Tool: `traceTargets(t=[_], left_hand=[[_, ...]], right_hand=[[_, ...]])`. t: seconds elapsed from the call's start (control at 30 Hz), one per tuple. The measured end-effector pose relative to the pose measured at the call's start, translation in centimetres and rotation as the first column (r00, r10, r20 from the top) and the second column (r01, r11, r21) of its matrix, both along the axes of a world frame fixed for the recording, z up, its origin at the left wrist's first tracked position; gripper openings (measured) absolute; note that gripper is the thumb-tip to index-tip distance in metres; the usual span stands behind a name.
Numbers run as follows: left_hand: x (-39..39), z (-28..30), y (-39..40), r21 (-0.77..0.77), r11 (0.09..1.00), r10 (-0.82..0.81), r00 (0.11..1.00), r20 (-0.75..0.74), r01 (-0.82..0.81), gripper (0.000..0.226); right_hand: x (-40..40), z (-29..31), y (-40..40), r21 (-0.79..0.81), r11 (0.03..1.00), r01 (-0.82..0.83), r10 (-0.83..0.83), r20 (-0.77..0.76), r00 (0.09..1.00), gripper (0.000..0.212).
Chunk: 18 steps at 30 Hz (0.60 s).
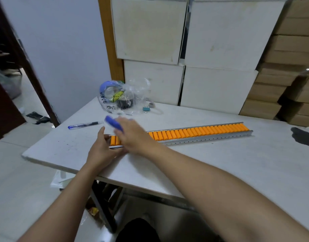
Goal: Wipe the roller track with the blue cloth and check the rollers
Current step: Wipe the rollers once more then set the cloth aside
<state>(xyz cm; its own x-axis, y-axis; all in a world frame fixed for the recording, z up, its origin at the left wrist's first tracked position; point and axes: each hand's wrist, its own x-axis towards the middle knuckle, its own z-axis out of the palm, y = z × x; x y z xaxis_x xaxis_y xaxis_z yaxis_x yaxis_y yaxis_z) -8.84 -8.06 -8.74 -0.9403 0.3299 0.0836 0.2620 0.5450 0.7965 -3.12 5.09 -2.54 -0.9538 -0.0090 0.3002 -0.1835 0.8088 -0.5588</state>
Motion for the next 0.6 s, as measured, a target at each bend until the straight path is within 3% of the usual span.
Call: traceTargets(t=[0.07, 0.13, 0.27, 0.37, 0.5, 0.6], left_hand=[[0.1, 0.1, -0.3, -0.007, 1.000, -0.009, 1.000, 0.002, 0.009, 0.089], [0.0, 0.2, -0.4, -0.013, 1.000, -0.006, 1.000, 0.023, 0.006, 0.089], [0.0, 0.1, -0.4, 0.015, 1.000, 0.014, 0.999, 0.032, -0.015, 0.093], [-0.5, -0.1, -0.8, -0.011, 1.000, -0.009, 0.999, -0.032, 0.009, 0.073], [-0.5, -0.1, -0.5, -0.049, 0.999, -0.021, 0.998, -0.061, 0.018, 0.095], [-0.4, -0.2, -0.4, -0.056, 0.998, -0.014, 0.998, -0.066, 0.010, 0.094]], right_hand=[[-1.1, -1.6, -1.7, 0.127, 0.987, -0.098, 0.077, 0.164, 0.984, 0.027], [-1.2, -2.7, -2.1, 0.165, 0.979, -0.116, 0.075, 0.234, 0.969, 0.037], [-0.7, -3.0, -0.5, 0.233, 0.964, -0.127, 0.063, 0.263, 0.963, 0.054], [0.4, -2.9, 1.8, 0.264, 0.958, -0.111, 0.043, 0.250, 0.967, 0.054], [1.9, -3.3, 5.3, 0.283, 0.958, -0.040, -0.028, 0.234, 0.972, 0.054], [3.3, -3.3, 8.0, 0.276, 0.961, 0.034, -0.103, 0.241, 0.965, 0.056]])
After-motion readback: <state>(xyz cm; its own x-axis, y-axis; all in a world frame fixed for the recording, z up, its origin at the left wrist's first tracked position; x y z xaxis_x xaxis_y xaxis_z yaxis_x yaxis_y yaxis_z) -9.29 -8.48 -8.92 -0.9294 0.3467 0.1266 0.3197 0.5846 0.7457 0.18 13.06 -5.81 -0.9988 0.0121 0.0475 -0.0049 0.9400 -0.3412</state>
